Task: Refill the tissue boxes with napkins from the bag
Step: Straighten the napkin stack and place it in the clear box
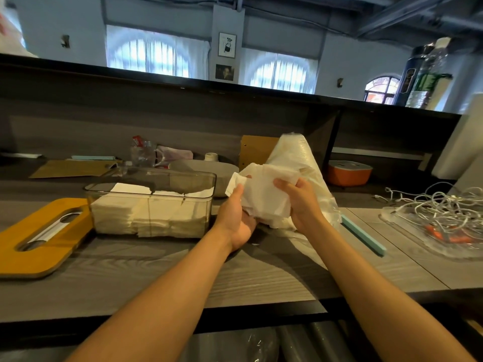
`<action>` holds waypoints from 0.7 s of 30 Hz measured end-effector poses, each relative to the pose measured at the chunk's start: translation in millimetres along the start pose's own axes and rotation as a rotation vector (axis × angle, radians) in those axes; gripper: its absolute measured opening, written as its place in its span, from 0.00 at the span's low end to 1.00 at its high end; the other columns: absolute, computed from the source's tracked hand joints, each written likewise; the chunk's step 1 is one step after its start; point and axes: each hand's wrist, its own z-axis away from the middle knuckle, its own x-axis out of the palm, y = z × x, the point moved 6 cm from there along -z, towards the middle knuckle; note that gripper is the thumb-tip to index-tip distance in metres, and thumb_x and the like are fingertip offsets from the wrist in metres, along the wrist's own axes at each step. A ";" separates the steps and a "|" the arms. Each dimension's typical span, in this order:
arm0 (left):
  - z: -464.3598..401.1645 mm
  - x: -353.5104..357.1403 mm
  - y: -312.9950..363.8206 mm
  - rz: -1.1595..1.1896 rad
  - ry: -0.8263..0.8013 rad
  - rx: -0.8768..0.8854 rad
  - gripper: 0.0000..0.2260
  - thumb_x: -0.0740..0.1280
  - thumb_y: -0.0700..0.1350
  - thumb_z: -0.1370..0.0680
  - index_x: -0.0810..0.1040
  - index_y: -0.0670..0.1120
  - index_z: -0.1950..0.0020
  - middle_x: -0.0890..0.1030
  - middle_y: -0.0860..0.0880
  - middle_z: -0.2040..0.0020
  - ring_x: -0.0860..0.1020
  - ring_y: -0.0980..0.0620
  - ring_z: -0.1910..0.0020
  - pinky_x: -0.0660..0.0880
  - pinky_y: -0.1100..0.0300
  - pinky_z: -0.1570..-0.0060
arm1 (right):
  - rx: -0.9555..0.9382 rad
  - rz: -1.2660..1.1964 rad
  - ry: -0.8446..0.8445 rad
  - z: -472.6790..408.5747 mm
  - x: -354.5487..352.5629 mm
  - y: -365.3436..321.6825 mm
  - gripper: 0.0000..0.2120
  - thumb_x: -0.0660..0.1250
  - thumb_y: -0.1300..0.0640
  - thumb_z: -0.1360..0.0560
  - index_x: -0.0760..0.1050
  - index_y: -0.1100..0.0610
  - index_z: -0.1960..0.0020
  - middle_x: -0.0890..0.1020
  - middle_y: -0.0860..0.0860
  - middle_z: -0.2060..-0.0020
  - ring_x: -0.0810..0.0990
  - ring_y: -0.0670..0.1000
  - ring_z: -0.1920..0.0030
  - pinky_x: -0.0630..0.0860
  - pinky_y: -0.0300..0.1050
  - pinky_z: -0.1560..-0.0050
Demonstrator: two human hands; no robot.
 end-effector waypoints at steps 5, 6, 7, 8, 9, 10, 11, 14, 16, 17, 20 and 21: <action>-4.0 -7.9 3.5 0.077 0.077 0.017 0.18 0.63 0.54 0.18 0.74 0.45 0.34 0.79 0.39 0.38 0.78 0.40 0.38 0.75 0.41 0.37 | -0.005 -0.217 -0.172 -4.6 -16.9 -22.0 0.16 0.70 0.58 0.25 0.75 0.52 0.38 0.79 0.56 0.43 0.80 0.58 0.43 0.81 0.56 0.48; -3.8 -8.1 5.4 0.089 0.090 0.026 0.15 0.64 0.53 0.19 0.75 0.46 0.36 0.79 0.40 0.39 0.78 0.40 0.39 0.75 0.41 0.37 | 0.021 -0.248 -0.232 -5.5 -18.3 -23.8 0.19 0.70 0.56 0.26 0.74 0.54 0.35 0.80 0.56 0.43 0.82 0.58 0.45 0.82 0.54 0.50; -3.3 -7.5 6.6 0.102 0.098 0.026 0.14 0.65 0.52 0.19 0.76 0.46 0.38 0.80 0.41 0.40 0.78 0.41 0.39 0.74 0.41 0.36 | 0.053 -0.267 -0.271 -6.0 -18.8 -23.9 0.22 0.70 0.55 0.27 0.73 0.55 0.34 0.80 0.57 0.44 0.83 0.57 0.48 0.83 0.53 0.53; -2.6 -6.0 6.6 0.120 0.093 0.012 0.14 0.65 0.53 0.19 0.76 0.46 0.37 0.81 0.42 0.40 0.78 0.41 0.38 0.73 0.41 0.35 | 0.083 -0.265 -0.286 -6.0 -18.7 -23.1 0.24 0.71 0.54 0.28 0.72 0.56 0.33 0.80 0.57 0.46 0.83 0.56 0.51 0.83 0.52 0.55; -1.8 -3.7 5.9 0.149 0.079 -0.009 0.15 0.65 0.53 0.19 0.75 0.46 0.37 0.81 0.42 0.40 0.78 0.41 0.38 0.73 0.42 0.35 | 0.112 -0.253 -0.289 -4.5 -17.8 -22.5 0.27 0.73 0.53 0.29 0.72 0.57 0.33 0.80 0.57 0.47 0.84 0.55 0.54 0.83 0.50 0.58; -1.5 -1.7 5.5 0.185 0.068 -0.026 0.16 0.65 0.54 0.19 0.76 0.46 0.36 0.81 0.41 0.39 0.77 0.41 0.37 0.73 0.42 0.35 | 0.129 -0.243 -0.286 -4.5 -18.0 -20.4 0.28 0.74 0.52 0.30 0.72 0.59 0.34 0.80 0.58 0.49 0.84 0.53 0.57 0.82 0.47 0.62; -2.0 -0.8 5.2 0.208 0.062 -0.028 0.15 0.64 0.54 0.19 0.76 0.46 0.38 0.80 0.41 0.39 0.77 0.41 0.37 0.73 0.43 0.37 | 0.141 -0.254 -0.291 -3.0 -17.3 -20.0 0.26 0.75 0.52 0.31 0.73 0.60 0.37 0.81 0.57 0.52 0.84 0.50 0.61 0.81 0.44 0.65; -1.1 2.0 5.3 0.173 0.025 -0.001 0.15 0.61 0.56 0.18 0.76 0.46 0.42 0.80 0.41 0.40 0.77 0.41 0.39 0.72 0.42 0.39 | 0.141 -0.329 -0.323 -1.7 -17.6 -21.5 0.09 0.69 0.55 0.24 0.73 0.57 0.48 0.83 0.49 0.63 0.83 0.46 0.68 0.79 0.37 0.70; 1.4 6.5 2.4 0.129 -0.042 -0.035 0.19 0.58 0.59 0.18 0.76 0.45 0.38 0.80 0.39 0.39 0.77 0.40 0.38 0.72 0.42 0.36 | 0.128 -0.266 -0.302 -0.7 -17.3 -23.6 0.04 0.66 0.57 0.23 0.74 0.56 0.49 0.83 0.49 0.64 0.83 0.47 0.66 0.79 0.40 0.68; 2.6 8.7 0.0 0.082 -0.092 -0.060 0.23 0.57 0.60 0.18 0.75 0.45 0.35 0.80 0.39 0.37 0.77 0.40 0.37 0.71 0.41 0.34 | 0.122 -0.216 -0.295 0.2 -14.7 -23.7 0.05 0.67 0.58 0.23 0.75 0.56 0.49 0.83 0.51 0.61 0.83 0.48 0.64 0.80 0.43 0.65; 6.1 11.9 -7.7 -0.067 -0.172 -0.110 0.23 0.61 0.58 0.19 0.74 0.46 0.30 0.79 0.39 0.35 0.76 0.40 0.35 0.74 0.42 0.35 | 0.129 -0.063 -0.184 -1.5 -11.0 -14.2 0.05 0.69 0.59 0.24 0.78 0.53 0.49 0.82 0.55 0.52 0.82 0.56 0.52 0.81 0.55 0.50; 6.9 13.1 -10.1 -0.091 -0.186 -0.117 0.21 0.62 0.54 0.20 0.73 0.46 0.30 0.79 0.39 0.35 0.77 0.40 0.36 0.76 0.43 0.38 | 0.129 -0.011 -0.151 -0.5 -9.6 -12.2 0.05 0.69 0.59 0.24 0.78 0.52 0.49 0.82 0.56 0.49 0.82 0.57 0.49 0.81 0.57 0.47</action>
